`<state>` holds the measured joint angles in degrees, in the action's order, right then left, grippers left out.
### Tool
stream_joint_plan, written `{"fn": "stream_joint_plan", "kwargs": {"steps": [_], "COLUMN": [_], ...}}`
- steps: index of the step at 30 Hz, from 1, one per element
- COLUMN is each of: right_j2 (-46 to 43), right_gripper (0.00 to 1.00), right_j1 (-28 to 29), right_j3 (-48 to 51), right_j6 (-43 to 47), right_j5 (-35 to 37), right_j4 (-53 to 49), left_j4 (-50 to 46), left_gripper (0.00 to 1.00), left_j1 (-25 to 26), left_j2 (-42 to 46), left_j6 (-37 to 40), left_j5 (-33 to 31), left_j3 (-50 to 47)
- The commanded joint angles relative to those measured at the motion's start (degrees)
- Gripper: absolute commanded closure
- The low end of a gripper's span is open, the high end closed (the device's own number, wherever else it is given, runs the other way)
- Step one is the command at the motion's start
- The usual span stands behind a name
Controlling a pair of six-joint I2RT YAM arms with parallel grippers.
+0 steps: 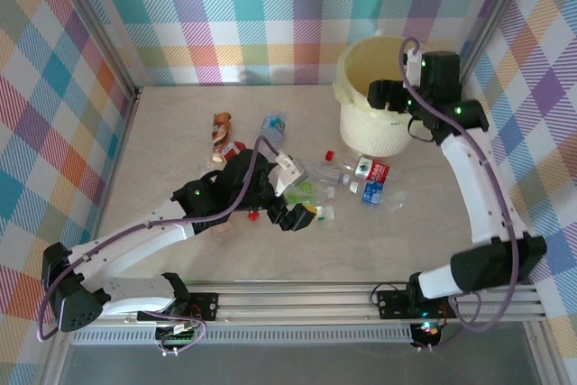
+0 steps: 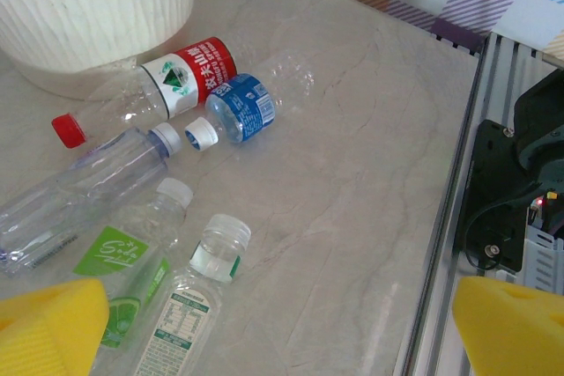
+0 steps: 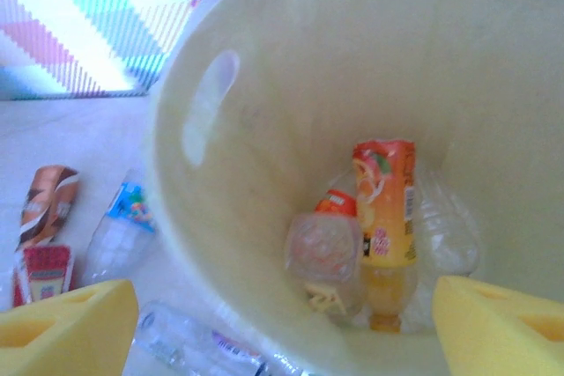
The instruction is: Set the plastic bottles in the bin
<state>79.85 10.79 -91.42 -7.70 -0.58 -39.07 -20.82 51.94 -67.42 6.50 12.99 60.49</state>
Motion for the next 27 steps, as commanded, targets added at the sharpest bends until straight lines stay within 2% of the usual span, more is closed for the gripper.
{"fn": "stream_joint_plan", "kwargs": {"steps": [1,10,13,16,22,27], "right_j2": [-6.4,-17.7,-18.8,-17.9,-12.8,-7.8], "right_gripper": [0.14,0.15,0.15,0.14,0.11,0.11], "right_j1": [2.5,3.8,3.8,3.8,3.8,3.8], "right_j3": [6.9,23.2,26.8,30.1,34.1,34.2], "right_j6": [-0.1,-2.9,-3.7,-3.6,0.1,0.2], "right_j5": [-0.2,0.6,-0.7,-1.6,2.9,0.5], "right_j4": [5.5,4.5,3.6,1.7,-1.6,-1.0], "left_j4": [1.1,0.6,0.7,0.5,-0.4,-1.1], "left_gripper": [0.0,0.0,0.0,0.0,0.0,0.0], "left_j1": [-0.2,-0.1,-0.1,-0.2,-0.2,-0.2], "left_j2": [1.6,1.3,1.4,1.2,0.4,-0.2], "left_j6": [0.4,0.2,0.3,0.4,0.6,0.4], "left_j5": [0.6,2.0,2.8,3.6,5.1,7.1], "left_j3": [0.5,0.9,0.9,1.1,1.8,2.4]}}
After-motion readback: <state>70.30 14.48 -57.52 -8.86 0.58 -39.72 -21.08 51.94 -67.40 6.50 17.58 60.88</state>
